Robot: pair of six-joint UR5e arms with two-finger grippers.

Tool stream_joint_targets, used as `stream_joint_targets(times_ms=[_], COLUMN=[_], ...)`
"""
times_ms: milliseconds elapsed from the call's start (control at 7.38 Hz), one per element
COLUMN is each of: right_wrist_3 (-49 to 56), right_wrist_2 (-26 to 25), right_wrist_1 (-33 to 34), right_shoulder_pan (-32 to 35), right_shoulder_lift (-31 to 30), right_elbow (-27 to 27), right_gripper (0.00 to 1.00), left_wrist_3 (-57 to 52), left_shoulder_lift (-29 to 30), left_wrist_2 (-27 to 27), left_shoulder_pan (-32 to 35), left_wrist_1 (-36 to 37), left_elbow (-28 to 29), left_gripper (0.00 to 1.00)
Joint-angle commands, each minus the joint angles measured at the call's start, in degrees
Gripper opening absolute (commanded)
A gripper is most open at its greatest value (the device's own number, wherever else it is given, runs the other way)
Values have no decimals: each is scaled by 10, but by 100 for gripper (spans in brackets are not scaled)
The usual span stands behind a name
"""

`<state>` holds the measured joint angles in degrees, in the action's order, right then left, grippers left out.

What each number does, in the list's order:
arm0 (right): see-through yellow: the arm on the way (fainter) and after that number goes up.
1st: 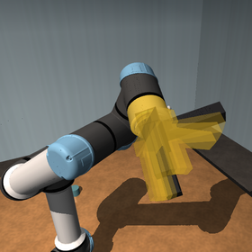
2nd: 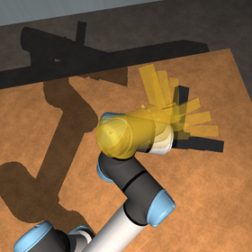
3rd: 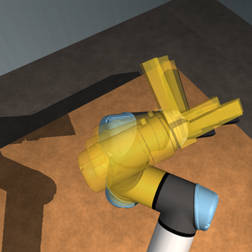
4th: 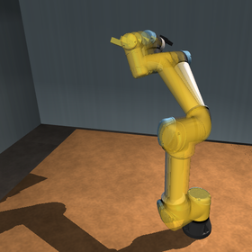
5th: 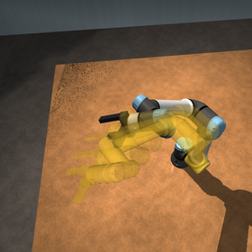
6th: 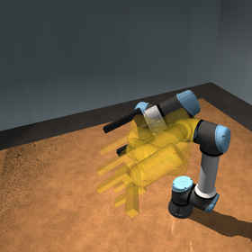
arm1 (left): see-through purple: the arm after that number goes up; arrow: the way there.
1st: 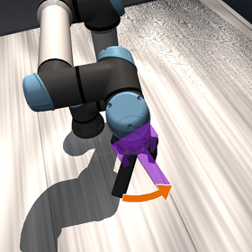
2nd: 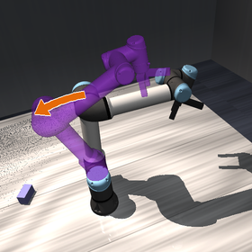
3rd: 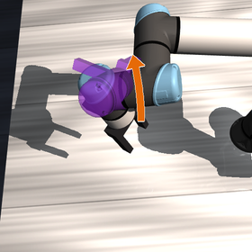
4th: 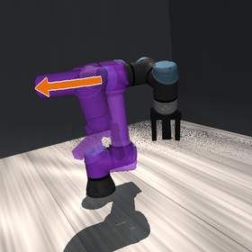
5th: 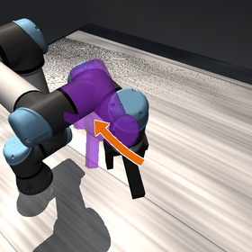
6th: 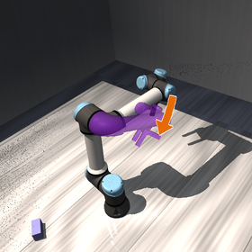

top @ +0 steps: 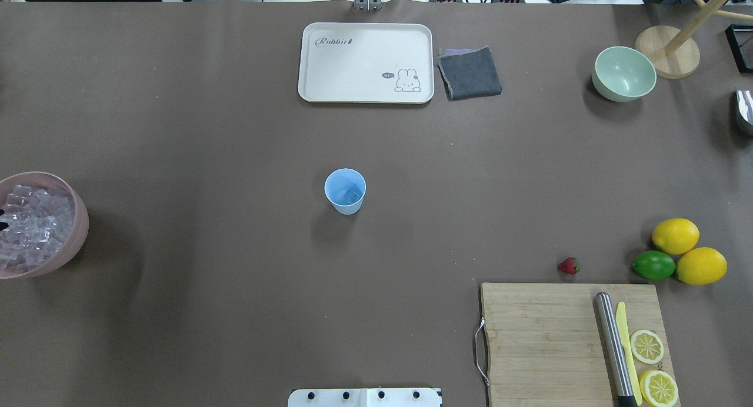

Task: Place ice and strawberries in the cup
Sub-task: 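Lift the ice cube and drop it into the light-blue cup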

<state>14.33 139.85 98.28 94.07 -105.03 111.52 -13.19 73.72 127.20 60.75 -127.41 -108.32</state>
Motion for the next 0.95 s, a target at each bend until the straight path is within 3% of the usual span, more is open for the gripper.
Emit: stream_joint_targets(times_ms=[0, 135, 406, 813], right_wrist_3=[0, 0, 0, -1], right_wrist_2=[3, 3, 3, 3], right_wrist_1=[1, 0, 1, 0], right_shoulder_pan=[-2, -3, -4, -6], right_shoulder_lift=[0, 1, 2, 3], right_elbow=[-1, 0, -1, -1], right_gripper=[100, 100, 100, 100], left_wrist_3=[31, 106, 305, 489], left_shoulder_lift=[94, 139, 227, 464], left_wrist_2=[6, 4, -10, -138], left_shoulder_pan=[22, 11, -79, -230], left_wrist_1=[168, 175, 179, 388], left_elbow=[-56, -48, -40, -30], left_gripper=[0, 0, 0, 0])
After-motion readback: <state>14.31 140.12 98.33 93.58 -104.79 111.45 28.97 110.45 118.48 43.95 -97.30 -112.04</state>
